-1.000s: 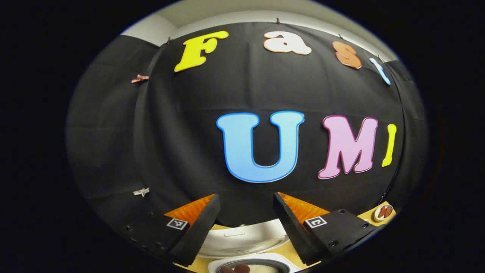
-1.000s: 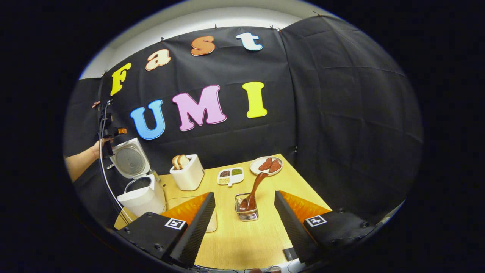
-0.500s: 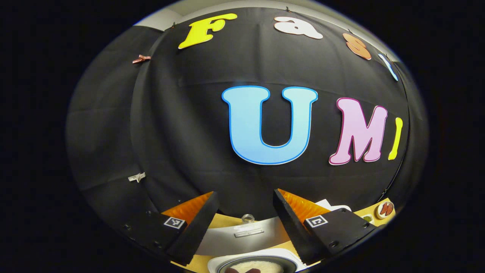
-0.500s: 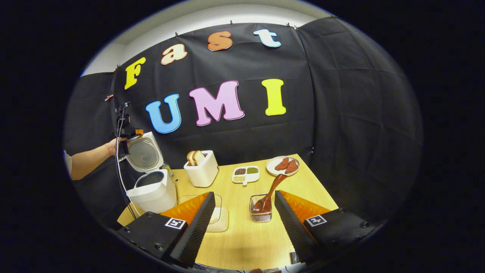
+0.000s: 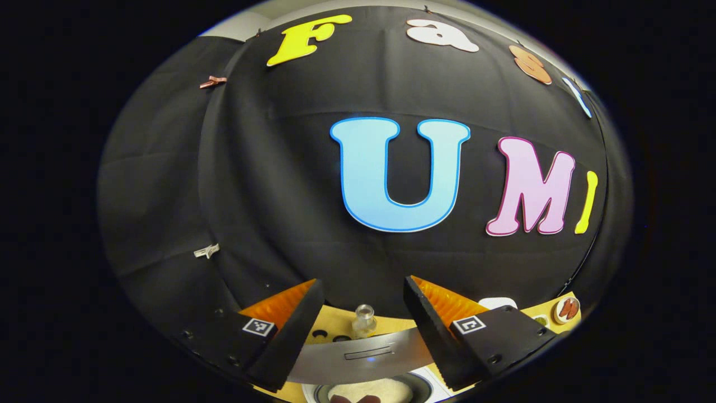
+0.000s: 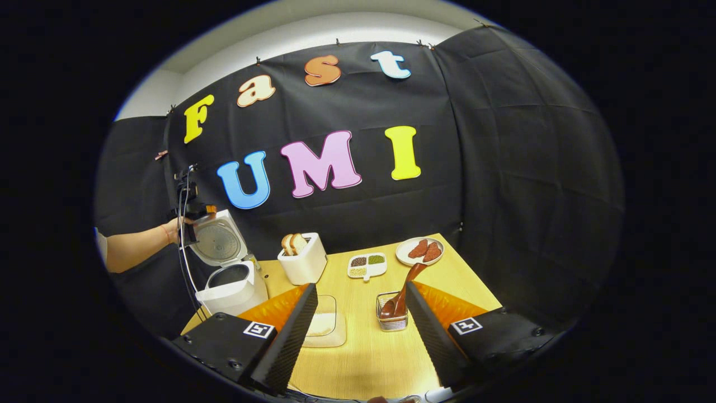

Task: Close the left gripper, press the button to open the rice cooker; take a wooden spoon from the chopstick holder with the right hand, scoop a spoonful of rice and pour it into the rice cooker, then put the wooden spoon back into the chopstick holder.

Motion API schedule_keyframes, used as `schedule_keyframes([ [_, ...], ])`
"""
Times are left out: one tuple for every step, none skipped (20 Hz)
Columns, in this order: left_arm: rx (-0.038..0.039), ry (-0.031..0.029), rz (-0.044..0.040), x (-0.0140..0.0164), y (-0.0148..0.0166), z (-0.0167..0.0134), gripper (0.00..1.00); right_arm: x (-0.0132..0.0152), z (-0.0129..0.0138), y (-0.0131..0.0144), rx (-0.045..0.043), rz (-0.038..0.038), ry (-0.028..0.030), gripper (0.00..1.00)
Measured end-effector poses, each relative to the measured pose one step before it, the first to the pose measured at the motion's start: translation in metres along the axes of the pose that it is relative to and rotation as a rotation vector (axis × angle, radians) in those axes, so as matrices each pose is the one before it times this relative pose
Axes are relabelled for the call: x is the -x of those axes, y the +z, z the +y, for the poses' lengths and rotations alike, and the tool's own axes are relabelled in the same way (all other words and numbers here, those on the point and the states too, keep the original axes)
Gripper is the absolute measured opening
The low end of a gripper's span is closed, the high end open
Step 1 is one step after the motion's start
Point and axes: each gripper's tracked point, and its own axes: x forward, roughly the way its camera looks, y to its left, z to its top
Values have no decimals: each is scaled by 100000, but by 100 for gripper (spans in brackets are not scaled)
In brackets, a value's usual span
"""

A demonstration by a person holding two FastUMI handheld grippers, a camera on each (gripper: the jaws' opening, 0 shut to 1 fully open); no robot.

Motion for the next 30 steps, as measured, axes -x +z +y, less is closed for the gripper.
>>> schedule_keyframes([
  [664,375,1737,908,-676,-241,100,310,-37,271,-563,-567,151,98],
  [495,809,1905,872,-936,-156,100,191,-8,456,-828,-961,403,98],
  [658,406,2043,628,-1177,16,99,89,-45,494,-790,-1129,374,98],
  [1185,517,4004,764,-1657,-12,99,77,-67,404,-637,-827,325,98],
  [1993,498,6097,416,-2461,107,99,115,-70,333,-389,-752,322,98],
  [1777,129,4920,384,-2560,71,99,55,-126,314,-135,-666,249,98],
  [2365,-2379,4579,247,-2861,-419,99,115,-177,307,26,-575,72,98],
  [956,-991,315,165,-2125,-534,98,13,-178,205,118,-340,164,98],
  [310,-279,-303,414,-1385,-76,99,4,-122,192,168,-349,42,98],
  [-1582,104,-2569,396,-973,36,100,74,-163,83,128,184,39,98],
  [-801,502,439,426,-1379,-236,99,70,-137,33,164,379,125,98],
  [-1356,523,137,543,-1148,-275,97,-1,-177,18,83,105,76,100],
  [-669,625,391,554,-926,-33,97,-18,20,-42,6,349,382,98],
  [-340,686,-406,624,-805,-190,97,-45,-28,-166,-78,581,195,98],
  [-733,746,-535,379,-750,-264,97,-12,80,-228,-47,564,365,98],
  [-982,668,-627,373,-444,-217,98,-81,108,-125,76,376,496,98],
  [-484,461,-301,270,-478,-185,98,14,126,-123,212,495,637,98],
  [784,364,719,75,-377,-163,98,-176,141,-146,258,475,717,98],
  [536,159,1089,288,-549,-132,98,-11,240,-70,194,359,737,98],
  [442,358,2118,41,-877,-41,98,-73,187,-8,5,81,726,98],
  [275,396,2154,-397,-946,-74,99,-33,114,99,-76,-163,674,98],
  [60,377,1941,-89,-1010,-196,98,5,-16,121,0,-110,317,98],
  [-662,685,699,349,-886,-98,98,-113,-66,-22,56,161,127,98],
  [-1261,857,-366,16,-430,-201,99,-100,-134,80,-39,95,9,98],
  [-2072,515,-1607,212,-124,-59,99,-75,-76,-32,-419,141,-72,98],
  [-508,51,-272,161,-174,-158,99,-20,-10,111,-492,-188,104,98],
  [388,121,-573,247,-126,-209,99,-13,17,36,-274,-106,-61,98],
  [650,295,66,162,-180,-118,99,-83,70,-16,-22,70,119,98],
  [-383,273,-425,197,-144,-69,99,-61,45,-51,91,68,141,98],
  [-451,252,-77,-8,-82,-99,100,-77,152,-103,170,158,452,98],
])
